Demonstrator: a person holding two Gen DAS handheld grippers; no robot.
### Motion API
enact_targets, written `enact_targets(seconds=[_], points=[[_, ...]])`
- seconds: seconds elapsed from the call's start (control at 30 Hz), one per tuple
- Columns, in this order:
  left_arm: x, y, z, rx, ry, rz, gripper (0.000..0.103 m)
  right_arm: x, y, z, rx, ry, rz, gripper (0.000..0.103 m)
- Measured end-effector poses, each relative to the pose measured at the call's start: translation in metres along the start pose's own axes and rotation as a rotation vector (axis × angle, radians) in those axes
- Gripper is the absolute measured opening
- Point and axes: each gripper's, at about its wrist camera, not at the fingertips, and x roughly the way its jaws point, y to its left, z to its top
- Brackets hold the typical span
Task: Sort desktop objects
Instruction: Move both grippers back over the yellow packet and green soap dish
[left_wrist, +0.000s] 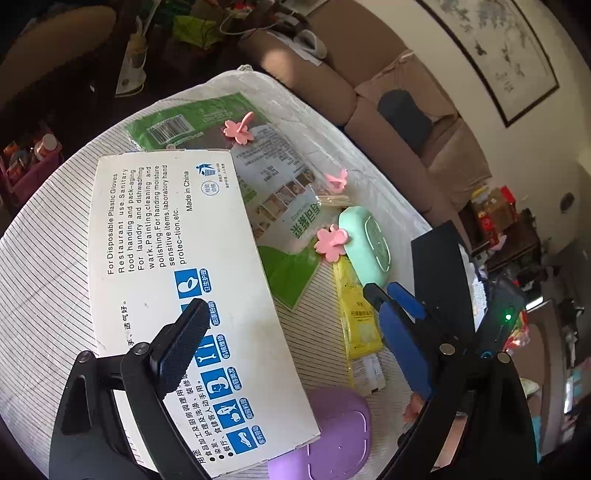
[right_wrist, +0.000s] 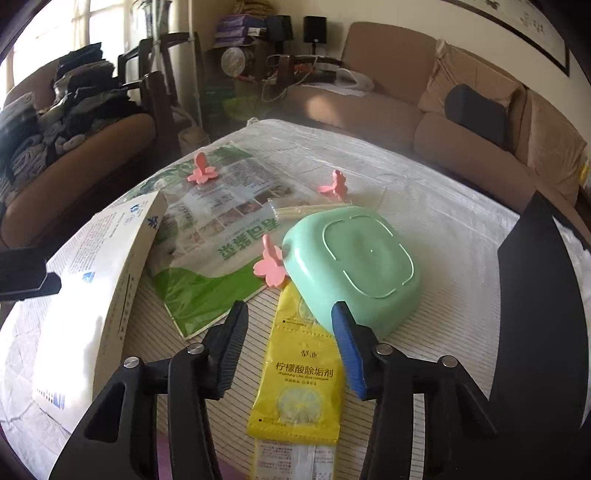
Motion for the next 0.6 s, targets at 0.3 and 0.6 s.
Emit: enact_targets(seconds=[0.3,0.6], points=[[0.014,-0.019,-0.013,0.049,0.046,-0.018,0.093,0.001,-0.036,-0.043,0.230,0.061,0.011,0.066],[0.018,-0.021,-0.013,0.043,0.053,-0.028,0.093,0.023,0.006,-0.042,0.021,0.156,-0.041,0.078]])
